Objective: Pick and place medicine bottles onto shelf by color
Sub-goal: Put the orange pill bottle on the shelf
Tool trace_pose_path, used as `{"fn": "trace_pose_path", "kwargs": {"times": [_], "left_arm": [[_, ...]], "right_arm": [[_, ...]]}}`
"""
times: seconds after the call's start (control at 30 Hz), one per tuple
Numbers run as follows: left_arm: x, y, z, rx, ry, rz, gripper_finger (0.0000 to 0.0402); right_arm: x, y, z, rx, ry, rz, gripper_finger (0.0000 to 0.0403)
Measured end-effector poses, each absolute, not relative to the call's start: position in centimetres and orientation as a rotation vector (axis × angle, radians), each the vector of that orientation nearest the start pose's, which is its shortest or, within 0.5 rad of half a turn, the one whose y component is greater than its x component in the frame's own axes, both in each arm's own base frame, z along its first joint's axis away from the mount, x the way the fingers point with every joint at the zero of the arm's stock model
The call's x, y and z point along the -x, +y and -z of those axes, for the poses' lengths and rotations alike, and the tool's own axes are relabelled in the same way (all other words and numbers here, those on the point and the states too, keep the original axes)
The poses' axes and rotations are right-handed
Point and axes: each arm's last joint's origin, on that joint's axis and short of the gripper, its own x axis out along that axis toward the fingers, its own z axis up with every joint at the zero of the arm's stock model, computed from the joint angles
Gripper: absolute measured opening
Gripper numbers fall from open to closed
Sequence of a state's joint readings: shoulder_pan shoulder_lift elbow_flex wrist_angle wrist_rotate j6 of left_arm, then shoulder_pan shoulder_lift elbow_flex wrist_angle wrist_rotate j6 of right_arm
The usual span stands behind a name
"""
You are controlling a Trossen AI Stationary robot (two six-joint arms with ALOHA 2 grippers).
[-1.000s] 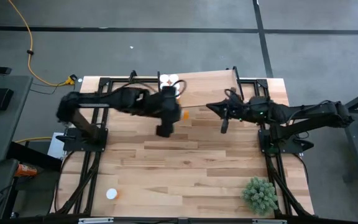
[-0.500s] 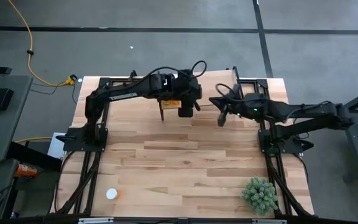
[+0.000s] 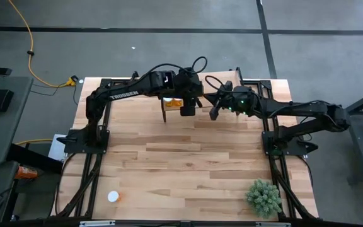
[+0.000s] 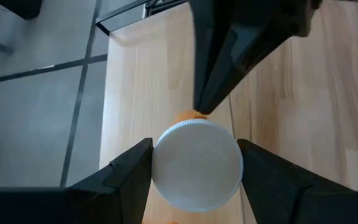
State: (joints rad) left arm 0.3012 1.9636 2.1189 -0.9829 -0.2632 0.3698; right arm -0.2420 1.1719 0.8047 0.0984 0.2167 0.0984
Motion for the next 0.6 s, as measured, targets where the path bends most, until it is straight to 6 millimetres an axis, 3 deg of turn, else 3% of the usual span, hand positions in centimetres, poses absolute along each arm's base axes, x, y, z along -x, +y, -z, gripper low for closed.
{"fn": "trace_pose_path", "kwargs": {"times": [0.3, 0.6], "left_arm": [[-39.9, 14.1, -37.8, -0.277, 0.847, -0.378, 0.0207], [-39.1, 16.4, -37.9, -0.213, 0.833, -0.453, 0.0207]], "right_arm": [[-25.3, -8.2, -28.5, -0.113, 0.251, 0.463, 0.0], [-25.0, -8.6, -28.3, -0.103, 0.278, 0.468, 0.0]]}}
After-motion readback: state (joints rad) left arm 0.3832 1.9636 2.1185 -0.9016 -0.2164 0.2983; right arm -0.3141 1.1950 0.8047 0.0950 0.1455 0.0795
